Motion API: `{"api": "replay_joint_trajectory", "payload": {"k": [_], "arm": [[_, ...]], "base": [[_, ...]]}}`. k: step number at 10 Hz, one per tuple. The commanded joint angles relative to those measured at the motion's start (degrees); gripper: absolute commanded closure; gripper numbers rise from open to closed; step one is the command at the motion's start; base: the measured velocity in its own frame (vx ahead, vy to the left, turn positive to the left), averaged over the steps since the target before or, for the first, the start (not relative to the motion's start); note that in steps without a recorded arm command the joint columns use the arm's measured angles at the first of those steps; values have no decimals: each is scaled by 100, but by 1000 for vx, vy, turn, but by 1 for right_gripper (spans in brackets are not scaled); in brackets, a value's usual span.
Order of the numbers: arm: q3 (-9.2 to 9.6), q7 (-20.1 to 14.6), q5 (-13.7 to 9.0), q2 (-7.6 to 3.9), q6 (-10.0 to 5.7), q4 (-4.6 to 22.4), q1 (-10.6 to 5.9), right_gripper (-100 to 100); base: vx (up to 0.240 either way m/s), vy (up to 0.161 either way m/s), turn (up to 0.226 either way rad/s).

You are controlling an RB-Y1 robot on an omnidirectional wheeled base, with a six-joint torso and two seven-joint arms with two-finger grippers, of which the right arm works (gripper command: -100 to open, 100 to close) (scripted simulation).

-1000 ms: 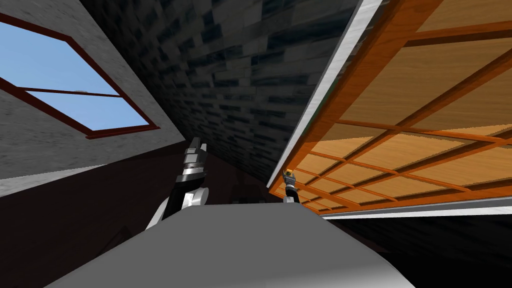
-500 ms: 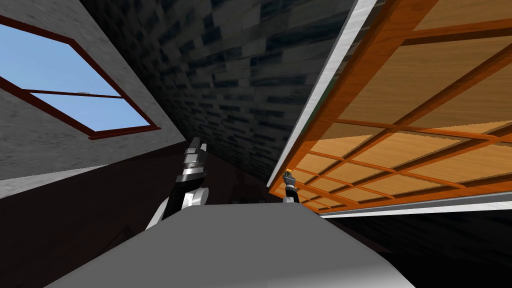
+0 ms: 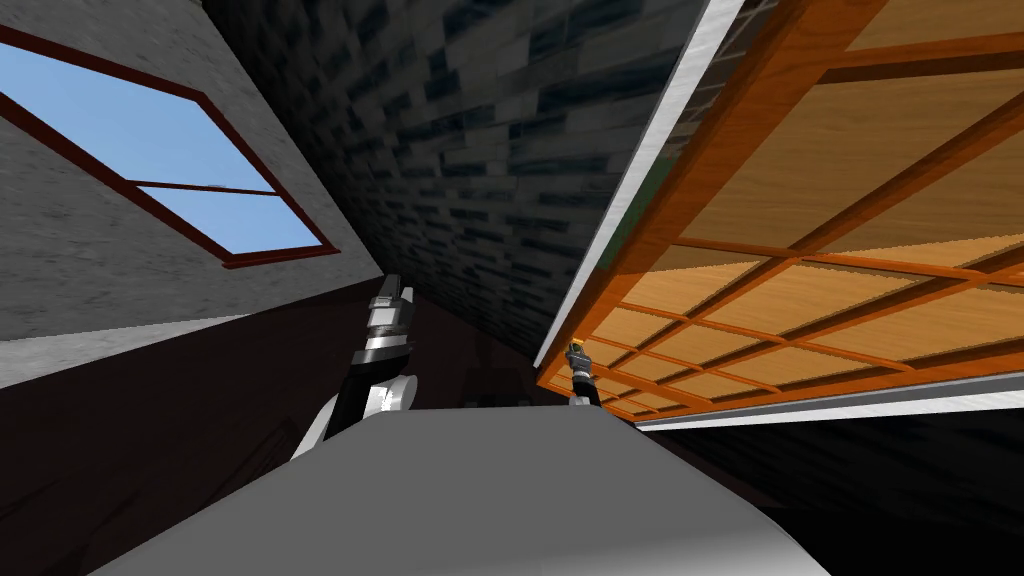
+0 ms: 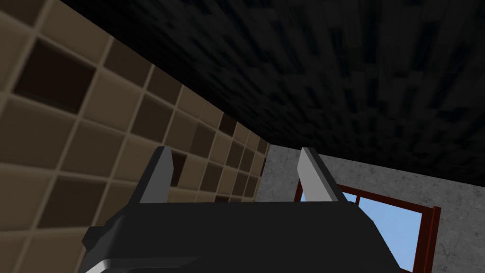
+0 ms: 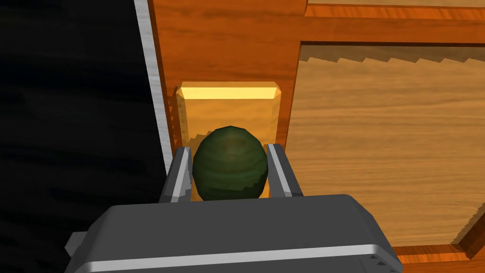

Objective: Pull the door open

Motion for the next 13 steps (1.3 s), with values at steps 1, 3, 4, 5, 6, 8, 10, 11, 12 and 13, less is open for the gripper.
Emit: {"api": "replay_joint_trajectory", "payload": {"k": [1, 3, 4, 5, 6, 8, 10, 11, 12, 13], "arm": [[120, -153, 57, -79, -44, -39, 65, 100], [310, -381, 151, -214, -114, -95, 162, 100], [377, -461, 184, -262, -138, -115, 196, 100], [344, -400, 167, -218, -112, -81, 164, 100], [468, -526, 235, -289, -175, -99, 238, 100], [586, -653, 303, -383, -259, -134, 305, 100], [749, -829, 397, -513, -375, -182, 397, 100], [810, -894, 432, -562, -418, -200, 432, 100], [886, -976, 476, -622, -472, -222, 475, 100], [944, -1037, 509, -668, -513, -239, 507, 100]], "base": [[-256, -29, 131], [-276, -49, 151], [-266, -11, 122], [-111, 10, 25], [-134, -21, 86], [-236, -18, 89], [-227, -39, 98], [-246, -47, 87], [-233, -24, 87], [-215, -8, 63]]}}
